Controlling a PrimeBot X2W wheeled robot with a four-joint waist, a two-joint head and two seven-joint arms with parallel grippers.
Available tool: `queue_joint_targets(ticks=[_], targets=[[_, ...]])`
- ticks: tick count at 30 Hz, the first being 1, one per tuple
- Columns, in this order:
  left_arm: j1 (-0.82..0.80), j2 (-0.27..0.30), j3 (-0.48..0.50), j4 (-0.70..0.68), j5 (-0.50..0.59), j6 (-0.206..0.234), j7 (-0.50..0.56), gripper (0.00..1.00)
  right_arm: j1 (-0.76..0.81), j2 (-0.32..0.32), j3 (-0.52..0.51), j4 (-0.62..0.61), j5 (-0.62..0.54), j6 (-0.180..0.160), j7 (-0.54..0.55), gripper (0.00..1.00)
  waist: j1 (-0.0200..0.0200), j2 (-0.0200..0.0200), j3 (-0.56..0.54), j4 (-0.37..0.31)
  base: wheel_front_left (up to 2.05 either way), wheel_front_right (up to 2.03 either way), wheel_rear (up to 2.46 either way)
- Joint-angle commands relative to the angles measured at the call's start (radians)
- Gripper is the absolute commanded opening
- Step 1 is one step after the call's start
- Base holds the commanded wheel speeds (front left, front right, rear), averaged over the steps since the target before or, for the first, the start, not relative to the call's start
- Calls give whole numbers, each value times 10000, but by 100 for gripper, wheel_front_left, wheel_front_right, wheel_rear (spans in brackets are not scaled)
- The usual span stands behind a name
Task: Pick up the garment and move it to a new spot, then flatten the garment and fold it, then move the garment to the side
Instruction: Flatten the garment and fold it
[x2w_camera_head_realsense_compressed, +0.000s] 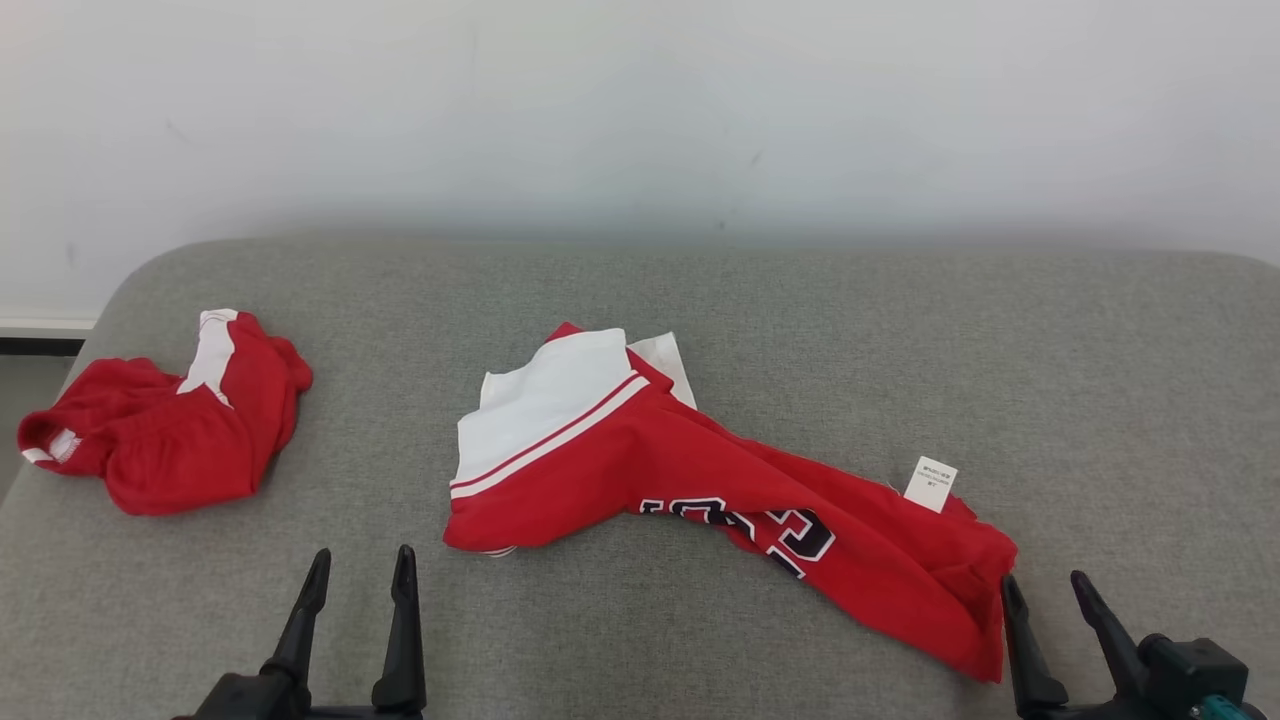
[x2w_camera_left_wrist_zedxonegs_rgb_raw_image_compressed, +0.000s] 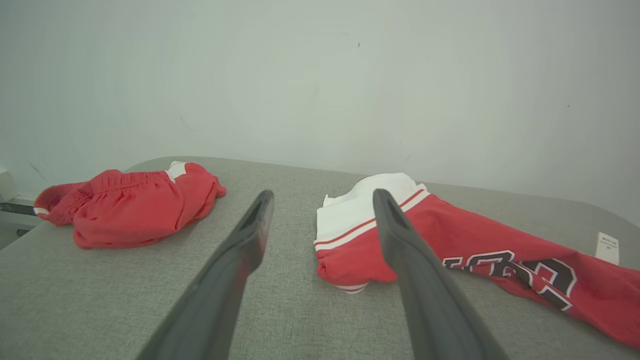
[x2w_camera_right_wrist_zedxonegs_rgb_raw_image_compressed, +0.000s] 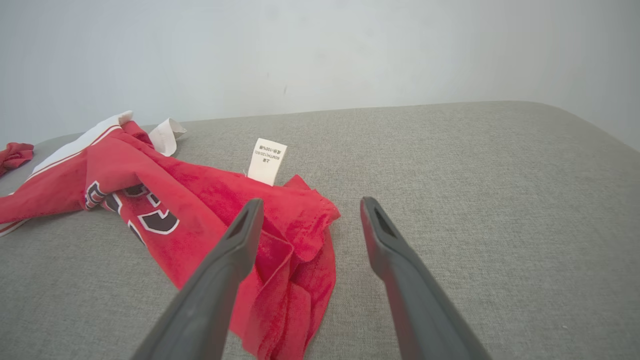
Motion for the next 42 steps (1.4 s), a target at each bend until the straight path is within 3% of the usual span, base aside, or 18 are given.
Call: queue_joint_targets(ticks=[1, 14, 16, 17, 19, 24, 33, 40, 41, 42], targets=[[117, -17, -28, -25, 28, -9, -33, 100, -78, -69, 110, 106, 66, -23, -2, 100, 1, 0, -14, 47, 0, 0, 0], [89, -17, -91, -67, 26, 59, -33, 100, -1120, -258, 883, 1570, 234, -23, 178, 100, 1, 0, 121, 377, 0, 0, 0], [68, -17, -92, -63, 24, 69, -33, 100, -1321, -324, 1090, 2039, 250, -23, 374, 42, 1, 0, 158, 407, 0, 0, 0], [47, -17, -96, -58, 26, 68, -33, 100, -1461, -343, 1170, 2206, 242, -23, 377, 36, 1, 0, 172, 430, 0, 0, 0], [15, -16, -108, -45, 36, 78, -33, 100, -1685, -318, 1309, 2512, 324, -23, 345, 0, 1, 0, 177, 477, 0, 0, 0], [166, -18, 41, -43, 54, 80, -33, 100, -1846, -378, 1370, 2042, 300, -23, -6, 0, 1, 0, 58, 464, 0, 0, 0], [314, -15, 25, -19, -75, 92, -33, 100, -116, -784, 1987, -1417, -341, -23, -16, 0, 1, 0, -93, 204, 0, 0, 0], [303, -15, 90, 23, -129, 36, -33, 100, 1484, -1048, 2358, -2058, -353, -23, 0, 0, 1, 0, -58, -30, 0, 0, 0], [309, -15, 93, 29, -131, 28, -33, 100, 1609, -1035, 2370, -1987, -331, -23, -2, 4, 1, 0, -51, -69, 0, 0, 0], [325, -16, 83, 27, -129, 44, -33, 100, 1630, -962, 2341, -2057, -262, -23, -3, 81, 1, 0, -49, -117, 0, 0, 0]])
